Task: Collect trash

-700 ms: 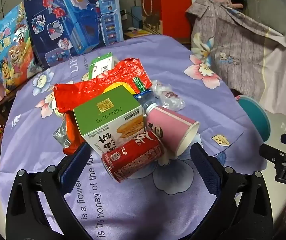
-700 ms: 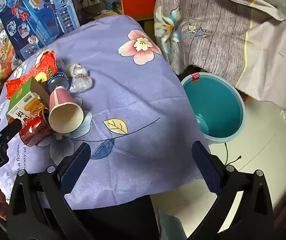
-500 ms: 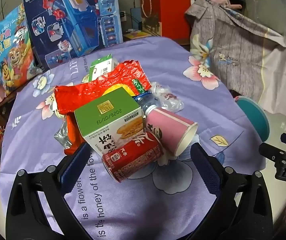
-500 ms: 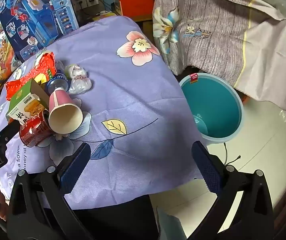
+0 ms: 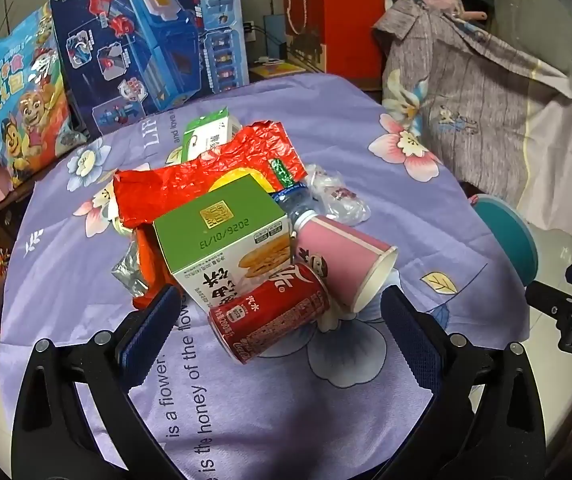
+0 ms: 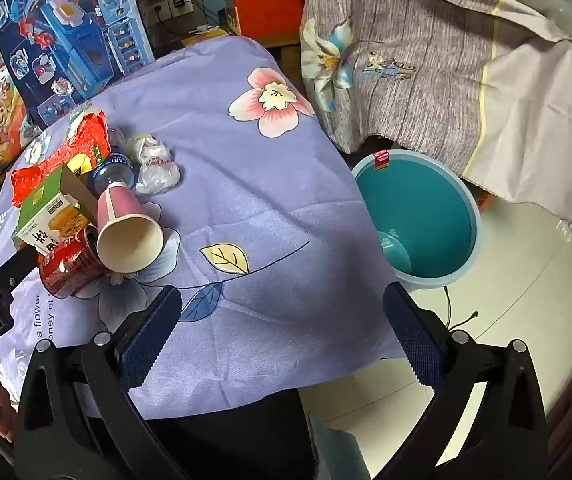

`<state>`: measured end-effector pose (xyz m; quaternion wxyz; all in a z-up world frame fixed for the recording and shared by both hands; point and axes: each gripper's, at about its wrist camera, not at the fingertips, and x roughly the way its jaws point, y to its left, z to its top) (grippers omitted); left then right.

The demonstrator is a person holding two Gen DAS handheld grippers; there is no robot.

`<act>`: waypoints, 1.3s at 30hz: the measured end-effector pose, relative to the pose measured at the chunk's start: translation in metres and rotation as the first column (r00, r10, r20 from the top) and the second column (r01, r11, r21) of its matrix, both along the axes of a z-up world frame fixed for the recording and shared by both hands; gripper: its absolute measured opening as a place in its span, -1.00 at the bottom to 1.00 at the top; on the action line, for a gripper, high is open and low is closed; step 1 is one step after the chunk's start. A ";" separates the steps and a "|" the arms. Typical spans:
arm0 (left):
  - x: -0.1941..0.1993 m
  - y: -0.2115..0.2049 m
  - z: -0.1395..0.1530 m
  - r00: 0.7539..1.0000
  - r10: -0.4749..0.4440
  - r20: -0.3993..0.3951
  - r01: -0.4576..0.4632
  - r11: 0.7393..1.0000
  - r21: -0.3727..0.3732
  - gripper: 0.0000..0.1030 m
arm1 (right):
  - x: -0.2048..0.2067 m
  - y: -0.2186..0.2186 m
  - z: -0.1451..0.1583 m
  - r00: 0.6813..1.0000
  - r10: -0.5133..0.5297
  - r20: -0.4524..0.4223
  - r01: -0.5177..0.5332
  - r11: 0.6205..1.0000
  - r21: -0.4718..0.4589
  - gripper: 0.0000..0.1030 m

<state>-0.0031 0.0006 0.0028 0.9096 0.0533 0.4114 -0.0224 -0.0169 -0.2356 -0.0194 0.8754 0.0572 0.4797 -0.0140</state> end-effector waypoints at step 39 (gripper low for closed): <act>-0.001 0.014 0.001 1.000 -0.004 -0.013 0.004 1.000 -0.004 0.94 | 0.002 0.002 -0.007 0.999 0.010 -0.036 -0.011 1.000 -0.010 0.88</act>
